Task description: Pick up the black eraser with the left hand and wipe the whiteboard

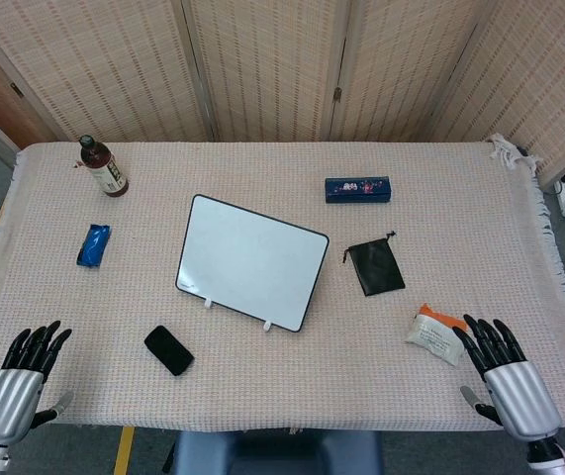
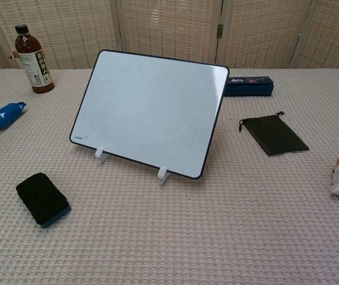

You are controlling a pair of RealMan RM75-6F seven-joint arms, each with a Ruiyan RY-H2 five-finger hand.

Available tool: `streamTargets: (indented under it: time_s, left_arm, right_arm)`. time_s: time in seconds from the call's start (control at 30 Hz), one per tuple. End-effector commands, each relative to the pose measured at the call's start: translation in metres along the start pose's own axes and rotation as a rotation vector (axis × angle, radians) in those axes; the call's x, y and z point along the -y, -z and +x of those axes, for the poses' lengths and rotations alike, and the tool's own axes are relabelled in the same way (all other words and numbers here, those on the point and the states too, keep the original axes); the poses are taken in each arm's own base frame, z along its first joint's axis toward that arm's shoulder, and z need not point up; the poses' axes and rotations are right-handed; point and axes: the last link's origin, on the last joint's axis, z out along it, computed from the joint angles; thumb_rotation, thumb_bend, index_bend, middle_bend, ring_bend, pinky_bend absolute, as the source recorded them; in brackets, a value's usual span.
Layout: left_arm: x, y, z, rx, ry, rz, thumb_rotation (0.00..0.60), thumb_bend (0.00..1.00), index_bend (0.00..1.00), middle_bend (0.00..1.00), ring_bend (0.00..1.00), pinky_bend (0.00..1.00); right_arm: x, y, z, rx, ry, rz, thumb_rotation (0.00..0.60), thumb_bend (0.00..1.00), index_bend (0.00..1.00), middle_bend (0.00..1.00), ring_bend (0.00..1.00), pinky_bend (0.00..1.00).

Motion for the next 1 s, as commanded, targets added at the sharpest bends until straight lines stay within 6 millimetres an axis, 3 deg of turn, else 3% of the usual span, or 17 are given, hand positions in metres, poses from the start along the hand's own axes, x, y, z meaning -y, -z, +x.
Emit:
streamTargets:
  time_s: [0.03, 0.23, 0.33, 0.37, 0.47, 0.6, 0.67, 0.77, 1.0]
  left_arm:
    - [0.000, 0.001, 0.000, -0.003, -0.001, 0.000, 0.600, 0.27, 0.00, 0.00, 0.00, 0.00]
    - [-0.007, -0.001, -0.002, -0.007, -0.011, -0.069, 0.600, 0.27, 0.01, 0.01, 0.00, 0.00]
    - [-0.014, -0.006, -0.008, 0.013, -0.036, -0.138, 0.600, 0.28, 0.05, 0.11, 0.04, 0.05]
    - [-0.015, -0.008, -0.010, 0.029, -0.052, -0.150, 0.600, 0.28, 0.06, 0.19, 0.10, 0.11]
    - [-0.021, -0.017, -0.020, 0.115, -0.099, -0.190, 0.600, 0.28, 0.06, 0.52, 0.40, 0.42]
    - [-0.035, -0.036, -0.027, 0.170, -0.176, -0.273, 0.600, 0.27, 0.14, 0.85, 0.71, 0.78]
    - [-0.044, -0.044, -0.031, 0.207, -0.185, -0.318, 0.600, 0.27, 0.15, 0.96, 0.83, 0.90]
    - [-0.055, -0.056, -0.033, 0.218, -0.203, -0.372, 0.600, 0.27, 0.19, 1.00, 0.93, 0.99]
    - [-0.072, -0.081, -0.036, 0.232, -0.209, -0.453, 0.600, 0.27, 0.35, 1.00, 0.98, 1.00]
  right_arm:
    - [0.000, -0.001, 0.000, 0.004, 0.001, 0.003, 0.600, 0.30, 0.00, 0.00, 0.00, 0.00]
    - [0.000, -0.001, 0.000, 0.003, 0.001, 0.003, 0.600, 0.29, 0.00, 0.00, 0.00, 0.00]
    - [0.000, 0.001, 0.001, -0.009, 0.003, 0.002, 0.600, 0.30, 0.00, 0.00, 0.00, 0.00]
    - [0.001, 0.001, 0.001, -0.019, 0.005, 0.007, 0.600, 0.29, 0.00, 0.00, 0.00, 0.00]
    - [0.005, 0.003, -0.001, -0.037, 0.018, 0.027, 0.600, 0.29, 0.00, 0.00, 0.00, 0.00]
    - [0.010, 0.006, -0.006, -0.006, 0.014, 0.061, 0.600, 0.30, 0.00, 0.00, 0.00, 0.00]
    - [0.010, 0.006, -0.007, 0.022, -0.002, 0.077, 0.600, 0.30, 0.00, 0.00, 0.00, 0.00]
    - [0.007, 0.003, -0.006, 0.044, -0.014, 0.074, 0.600, 0.29, 0.00, 0.00, 0.00, 0.00]
    - [0.003, -0.001, -0.004, 0.052, -0.021, 0.042, 0.600, 0.29, 0.00, 0.00, 0.00, 0.00]
